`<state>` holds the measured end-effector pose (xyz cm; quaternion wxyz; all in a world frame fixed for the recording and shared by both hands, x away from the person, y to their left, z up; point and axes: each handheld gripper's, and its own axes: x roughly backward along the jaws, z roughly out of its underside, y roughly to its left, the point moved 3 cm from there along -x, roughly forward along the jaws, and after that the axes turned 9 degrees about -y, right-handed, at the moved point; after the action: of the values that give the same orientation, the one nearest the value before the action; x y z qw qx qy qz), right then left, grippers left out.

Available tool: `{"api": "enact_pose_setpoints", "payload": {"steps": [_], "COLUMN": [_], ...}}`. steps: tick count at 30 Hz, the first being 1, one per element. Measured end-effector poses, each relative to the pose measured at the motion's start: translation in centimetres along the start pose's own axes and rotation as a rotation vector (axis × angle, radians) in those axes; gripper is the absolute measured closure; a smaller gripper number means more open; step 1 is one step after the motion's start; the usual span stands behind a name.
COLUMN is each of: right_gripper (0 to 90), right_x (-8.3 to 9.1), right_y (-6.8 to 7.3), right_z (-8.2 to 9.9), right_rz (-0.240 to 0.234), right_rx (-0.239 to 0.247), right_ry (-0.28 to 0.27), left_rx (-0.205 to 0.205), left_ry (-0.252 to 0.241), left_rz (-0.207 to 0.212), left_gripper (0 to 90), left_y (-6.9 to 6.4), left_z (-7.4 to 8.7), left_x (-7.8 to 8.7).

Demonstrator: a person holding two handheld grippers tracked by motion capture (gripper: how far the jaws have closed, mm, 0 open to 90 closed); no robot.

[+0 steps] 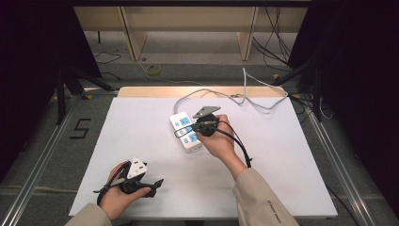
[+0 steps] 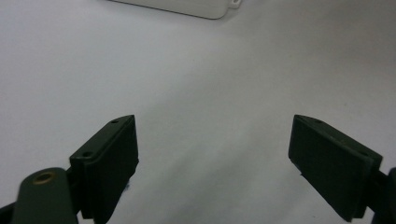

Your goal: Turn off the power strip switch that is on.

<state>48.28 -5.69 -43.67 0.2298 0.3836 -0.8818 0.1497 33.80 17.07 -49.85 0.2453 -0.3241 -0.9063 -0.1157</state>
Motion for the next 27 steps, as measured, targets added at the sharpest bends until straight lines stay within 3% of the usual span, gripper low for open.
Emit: {"api": "enact_pose_setpoints", "payload": {"steps": [27], "right_gripper": [90.0], "right_x": [-2.3], "right_y": [-0.3], "right_z": [-1.2], "right_rz": [-0.006], "right_rx": [-0.005], "right_ry": [0.034], "left_rx": [-0.004], "left_ry": [-0.001], "left_rz": [0.003], "left_gripper": [15.6], "left_y": [-0.1], "left_z": [0.0], "left_x": [0.0]}}
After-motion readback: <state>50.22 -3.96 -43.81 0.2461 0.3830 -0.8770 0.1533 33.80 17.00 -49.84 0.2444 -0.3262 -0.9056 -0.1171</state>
